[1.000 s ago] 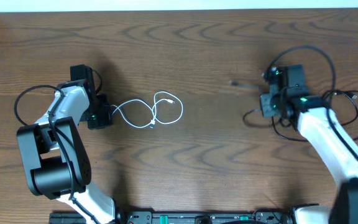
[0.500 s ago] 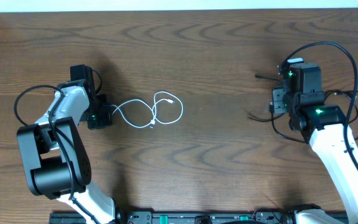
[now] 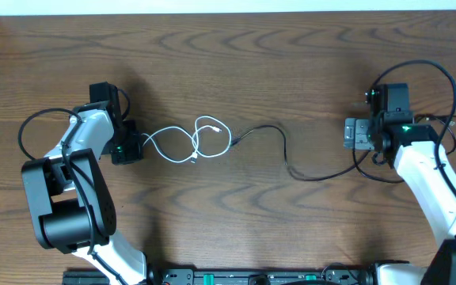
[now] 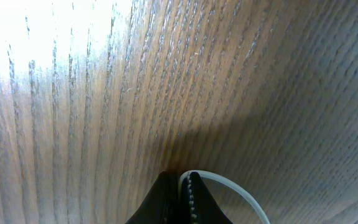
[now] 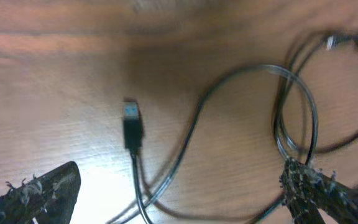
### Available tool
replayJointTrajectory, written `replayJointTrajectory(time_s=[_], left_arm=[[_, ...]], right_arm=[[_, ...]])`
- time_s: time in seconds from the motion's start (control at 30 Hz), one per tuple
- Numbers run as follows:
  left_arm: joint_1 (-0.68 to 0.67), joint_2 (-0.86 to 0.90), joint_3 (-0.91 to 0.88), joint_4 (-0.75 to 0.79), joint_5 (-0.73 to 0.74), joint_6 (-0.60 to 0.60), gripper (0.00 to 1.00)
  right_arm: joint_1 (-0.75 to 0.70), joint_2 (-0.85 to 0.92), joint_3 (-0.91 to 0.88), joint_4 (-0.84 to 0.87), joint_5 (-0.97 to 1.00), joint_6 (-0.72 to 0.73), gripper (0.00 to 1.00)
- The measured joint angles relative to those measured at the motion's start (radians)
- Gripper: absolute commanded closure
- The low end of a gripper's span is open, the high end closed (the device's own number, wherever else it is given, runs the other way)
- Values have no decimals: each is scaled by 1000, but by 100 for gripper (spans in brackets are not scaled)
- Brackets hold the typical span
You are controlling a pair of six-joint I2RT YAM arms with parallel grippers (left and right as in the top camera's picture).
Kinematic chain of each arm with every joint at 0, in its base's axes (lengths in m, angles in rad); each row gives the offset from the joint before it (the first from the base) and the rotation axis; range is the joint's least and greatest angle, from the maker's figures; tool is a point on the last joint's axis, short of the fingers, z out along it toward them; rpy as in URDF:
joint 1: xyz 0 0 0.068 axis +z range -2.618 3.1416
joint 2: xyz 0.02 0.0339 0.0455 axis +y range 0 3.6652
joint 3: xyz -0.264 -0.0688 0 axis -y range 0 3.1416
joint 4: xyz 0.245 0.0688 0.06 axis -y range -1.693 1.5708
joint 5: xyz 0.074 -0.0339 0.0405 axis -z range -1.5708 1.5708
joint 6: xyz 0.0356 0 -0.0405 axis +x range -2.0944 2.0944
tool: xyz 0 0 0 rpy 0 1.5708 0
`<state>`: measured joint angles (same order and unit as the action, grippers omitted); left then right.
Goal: Untangle cables
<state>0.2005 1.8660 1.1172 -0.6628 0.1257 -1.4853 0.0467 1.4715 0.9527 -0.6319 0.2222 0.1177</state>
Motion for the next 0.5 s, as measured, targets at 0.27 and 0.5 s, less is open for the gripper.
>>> replayJointTrajectory(time_s=[0.27, 0.5], left_arm=[[0, 0, 0, 0, 0, 0, 92], [0, 0, 0, 0, 0, 0, 92]], right_arm=[[-75, 53, 0, -120, -41, 141, 1], [-74, 111, -36, -71, -149, 178, 12]])
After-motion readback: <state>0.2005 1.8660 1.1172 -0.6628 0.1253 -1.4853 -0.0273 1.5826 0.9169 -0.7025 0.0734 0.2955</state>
